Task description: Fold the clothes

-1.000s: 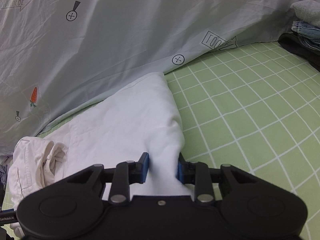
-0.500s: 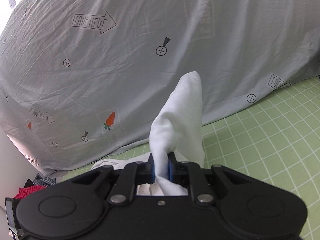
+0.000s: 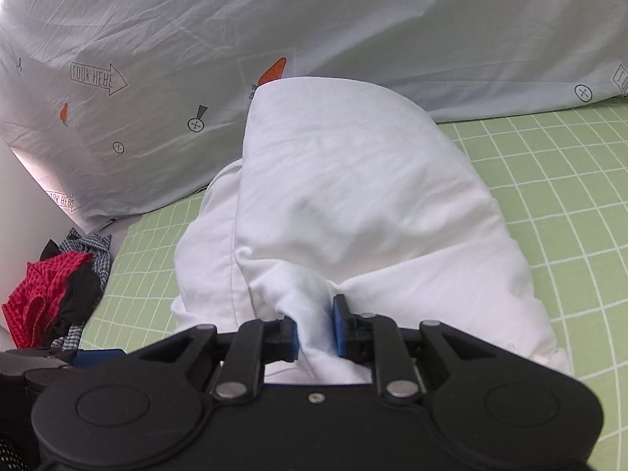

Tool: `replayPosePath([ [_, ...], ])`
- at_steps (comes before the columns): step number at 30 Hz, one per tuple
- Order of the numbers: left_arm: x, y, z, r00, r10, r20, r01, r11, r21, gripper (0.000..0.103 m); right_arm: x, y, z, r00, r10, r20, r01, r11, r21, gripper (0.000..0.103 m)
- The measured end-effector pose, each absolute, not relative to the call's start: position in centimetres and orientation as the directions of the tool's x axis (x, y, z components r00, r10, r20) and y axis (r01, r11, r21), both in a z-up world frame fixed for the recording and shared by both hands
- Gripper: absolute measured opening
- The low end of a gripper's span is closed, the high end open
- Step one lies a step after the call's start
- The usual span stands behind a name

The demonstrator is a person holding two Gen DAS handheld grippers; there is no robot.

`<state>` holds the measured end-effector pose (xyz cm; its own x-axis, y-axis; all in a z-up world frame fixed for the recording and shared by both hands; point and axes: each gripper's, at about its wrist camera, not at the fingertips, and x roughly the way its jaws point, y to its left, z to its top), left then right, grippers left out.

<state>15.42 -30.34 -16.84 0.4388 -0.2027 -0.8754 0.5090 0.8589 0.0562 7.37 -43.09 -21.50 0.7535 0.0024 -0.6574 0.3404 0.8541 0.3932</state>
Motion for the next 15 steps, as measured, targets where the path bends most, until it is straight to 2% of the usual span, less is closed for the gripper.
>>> replayPosePath([
  [5, 14.8, -31.1, -16.9, 0.437, -0.199, -0.877, 0.509, 0.858, 0.059, 0.102, 7.2, -43.7, -20.6, 0.758, 0.01, -0.652, 0.336, 0.851, 0.404, 0.019],
  [8, 14.5, -31.4, -16.8, 0.442, -0.2, -0.874, 0.51, 0.858, 0.062, 0.102, 6.8, -43.9, -20.2, 0.769, 0.01, -0.64, 0.331, 0.849, 0.411, 0.024],
  [9, 14.4, -31.6, -16.7, 0.444, -0.198, -0.874, 0.509, 0.858, 0.064, 0.102, 6.7, -43.9, -20.1, 0.772, 0.018, -0.635, 0.327, 0.845, 0.422, 0.031],
  [10, 14.3, -31.7, -16.6, 0.447, -0.197, -0.873, 0.509, 0.858, 0.067, 0.102, 6.7, -43.9, -20.1, 0.777, 0.032, -0.628, 0.32, 0.84, 0.438, 0.05],
  [11, 14.2, -31.8, -16.5, 0.449, -0.196, -0.872, 0.509, 0.858, 0.07, 0.102, 6.6, -43.9, -19.9, 0.783, 0.042, -0.62, 0.314, 0.835, 0.453, 0.063],
  [12, 14.0, -31.9, -16.4, 0.453, -0.197, -0.87, 0.51, 0.857, 0.072, 0.102, 6.4, -43.8, -19.7, 0.791, 0.04, -0.611, 0.312, 0.832, 0.459, 0.085],
  [15, 13.7, -32.0, -16.1, 0.463, -0.195, -0.865, 0.507, 0.859, 0.078, 0.102, 5.8, -43.4, -18.7, 0.806, 0.025, -0.591, 0.295, 0.849, 0.439, 0.085],
])
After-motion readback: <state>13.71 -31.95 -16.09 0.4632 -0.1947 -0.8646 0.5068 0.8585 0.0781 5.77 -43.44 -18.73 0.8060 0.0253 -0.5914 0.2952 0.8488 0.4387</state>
